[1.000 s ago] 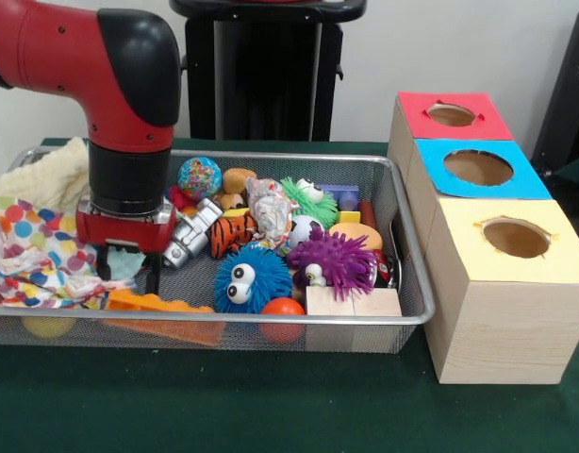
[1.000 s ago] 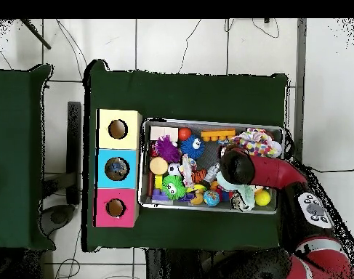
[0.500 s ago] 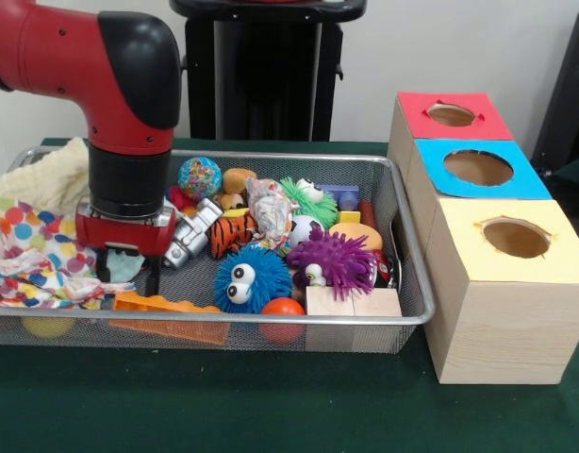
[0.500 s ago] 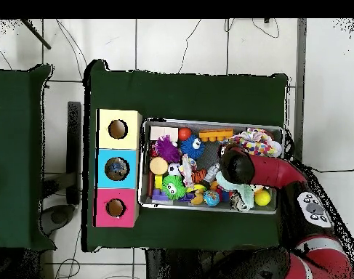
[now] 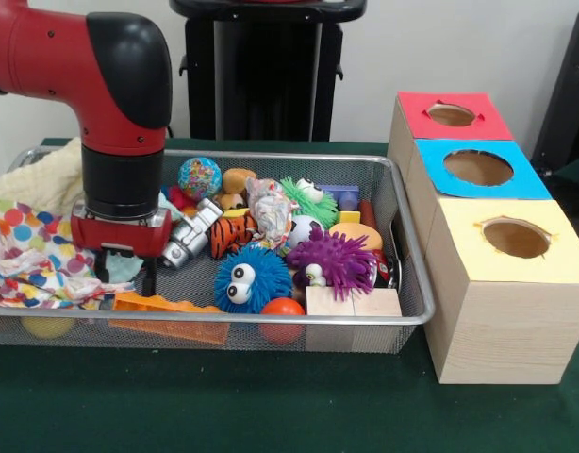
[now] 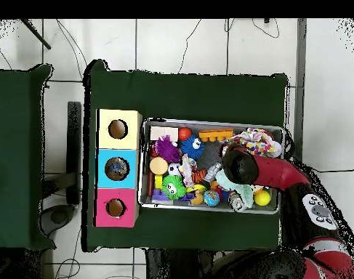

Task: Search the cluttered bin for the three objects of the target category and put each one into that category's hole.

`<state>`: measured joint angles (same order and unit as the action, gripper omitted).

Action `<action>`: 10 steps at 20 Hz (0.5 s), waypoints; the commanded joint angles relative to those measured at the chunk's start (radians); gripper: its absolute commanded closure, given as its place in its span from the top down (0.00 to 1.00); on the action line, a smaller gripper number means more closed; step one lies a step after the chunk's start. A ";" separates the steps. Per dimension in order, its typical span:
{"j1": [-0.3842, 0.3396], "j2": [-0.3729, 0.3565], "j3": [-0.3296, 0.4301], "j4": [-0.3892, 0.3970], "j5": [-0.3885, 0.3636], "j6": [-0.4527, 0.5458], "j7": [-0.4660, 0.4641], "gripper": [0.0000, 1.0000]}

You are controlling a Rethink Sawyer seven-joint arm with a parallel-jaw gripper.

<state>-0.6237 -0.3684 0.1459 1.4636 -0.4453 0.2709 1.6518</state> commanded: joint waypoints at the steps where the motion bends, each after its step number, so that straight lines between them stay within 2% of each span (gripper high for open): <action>1: -0.032 0.201 0.117 -0.056 -0.090 -0.181 0.021 0.00; 10: -0.013 0.172 0.093 -0.033 -0.073 -0.164 0.051 0.00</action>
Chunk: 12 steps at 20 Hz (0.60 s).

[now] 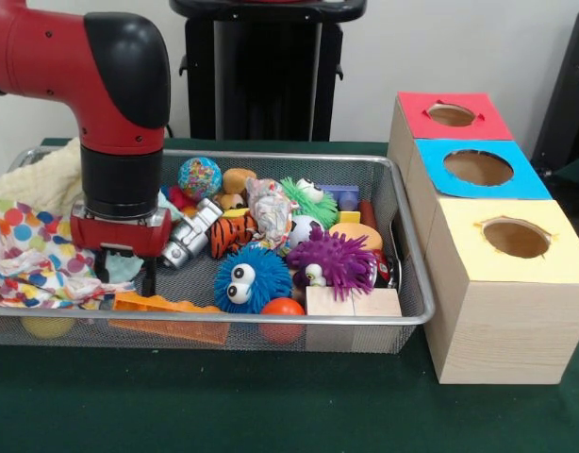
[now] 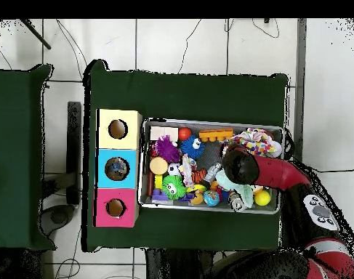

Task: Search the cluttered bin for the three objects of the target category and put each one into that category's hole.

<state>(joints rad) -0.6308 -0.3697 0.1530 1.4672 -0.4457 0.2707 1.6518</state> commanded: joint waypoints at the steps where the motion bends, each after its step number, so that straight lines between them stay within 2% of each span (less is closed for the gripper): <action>1: -0.005 0.163 0.085 -0.026 -0.067 -0.156 0.055 0.00; 4: -0.001 0.084 0.085 0.052 -0.041 -0.106 0.069 0.00; 7: 0.022 -0.055 0.083 0.145 0.002 0.003 0.075 0.00; 9: 0.027 -0.123 0.087 0.187 0.021 0.057 0.066 0.00; 12: 0.024 -0.158 0.089 0.218 0.030 0.068 0.067 0.00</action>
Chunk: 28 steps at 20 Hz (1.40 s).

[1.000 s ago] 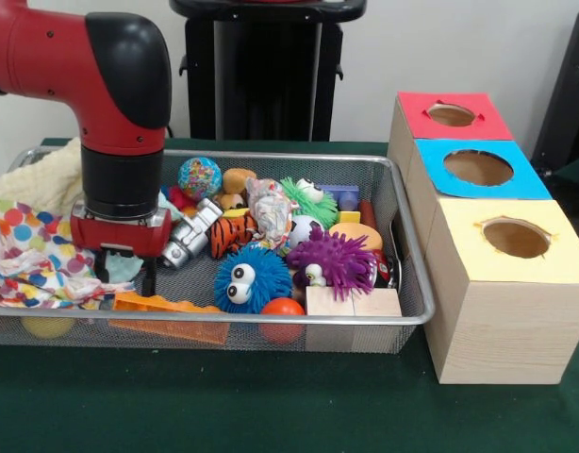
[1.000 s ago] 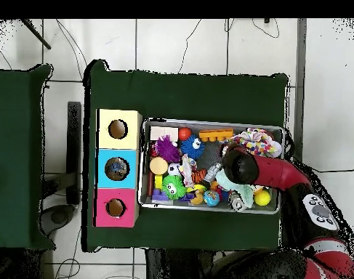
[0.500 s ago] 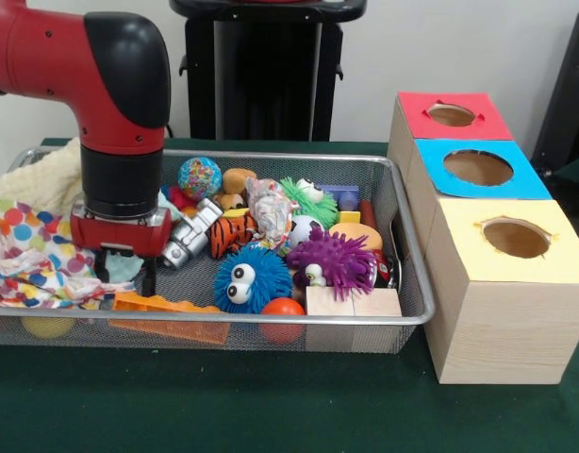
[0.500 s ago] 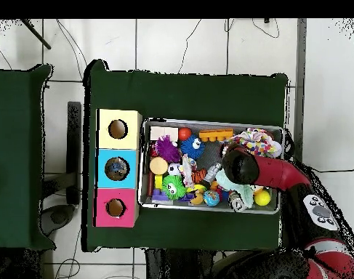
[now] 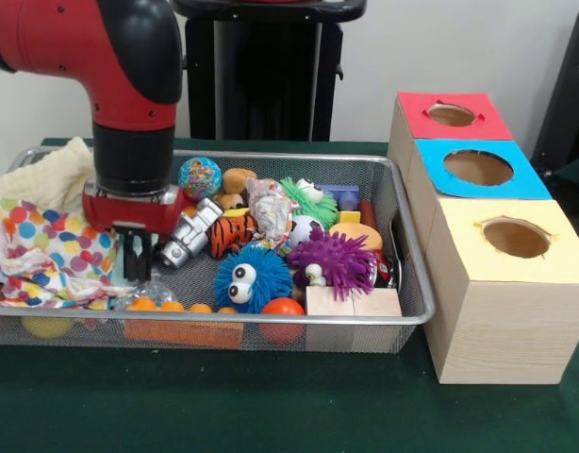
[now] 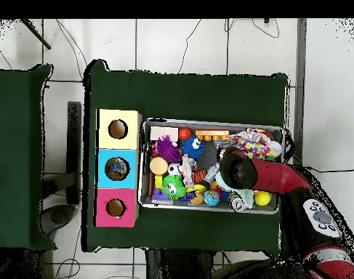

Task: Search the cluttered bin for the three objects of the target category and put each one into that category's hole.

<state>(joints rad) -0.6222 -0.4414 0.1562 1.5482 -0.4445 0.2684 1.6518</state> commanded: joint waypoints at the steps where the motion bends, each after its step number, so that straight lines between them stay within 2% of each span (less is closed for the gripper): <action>1: 0.014 -0.095 0.086 0.149 0.031 0.067 0.072 0.00; 5: 0.013 -0.158 0.087 0.214 0.051 0.076 0.086 0.00; 9: 0.005 -0.242 0.093 0.295 0.095 0.140 0.084 0.00; 13: -0.010 -0.235 0.104 0.295 0.102 0.130 0.061 0.00; 14: -0.009 -0.230 0.101 0.288 0.098 0.119 0.052 1.00; 24: 0.050 -0.172 0.004 0.235 0.038 -0.051 0.130 1.00; 28: 0.081 -0.114 -0.040 0.179 0.026 -0.106 0.148 1.00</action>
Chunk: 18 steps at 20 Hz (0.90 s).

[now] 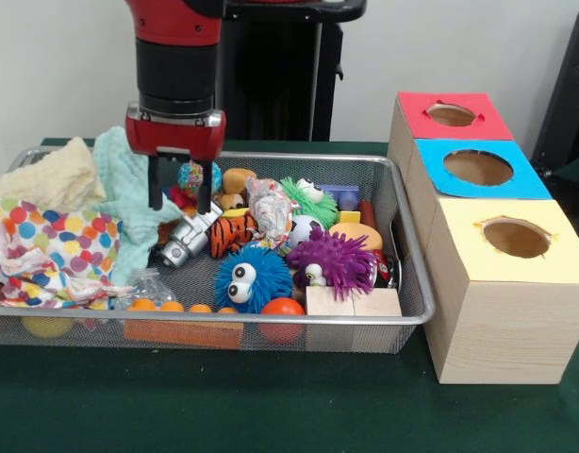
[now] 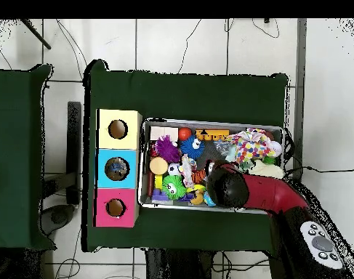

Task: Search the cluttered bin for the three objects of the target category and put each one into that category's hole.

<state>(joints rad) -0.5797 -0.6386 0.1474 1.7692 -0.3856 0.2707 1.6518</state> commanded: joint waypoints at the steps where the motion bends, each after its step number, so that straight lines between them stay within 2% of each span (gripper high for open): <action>1: 0.044 0.104 -0.041 -0.059 -0.032 -0.112 0.147 1.00; 5: 0.040 0.161 -0.044 -0.103 -0.021 -0.129 0.126 1.00; 13: -0.023 0.156 0.004 -0.149 -0.031 -0.070 0.031 1.00; 18: -0.056 0.174 0.034 -0.161 -0.036 -0.067 0.012 1.00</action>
<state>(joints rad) -0.5890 -0.5043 0.1100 1.7047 -0.3854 0.1921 1.6518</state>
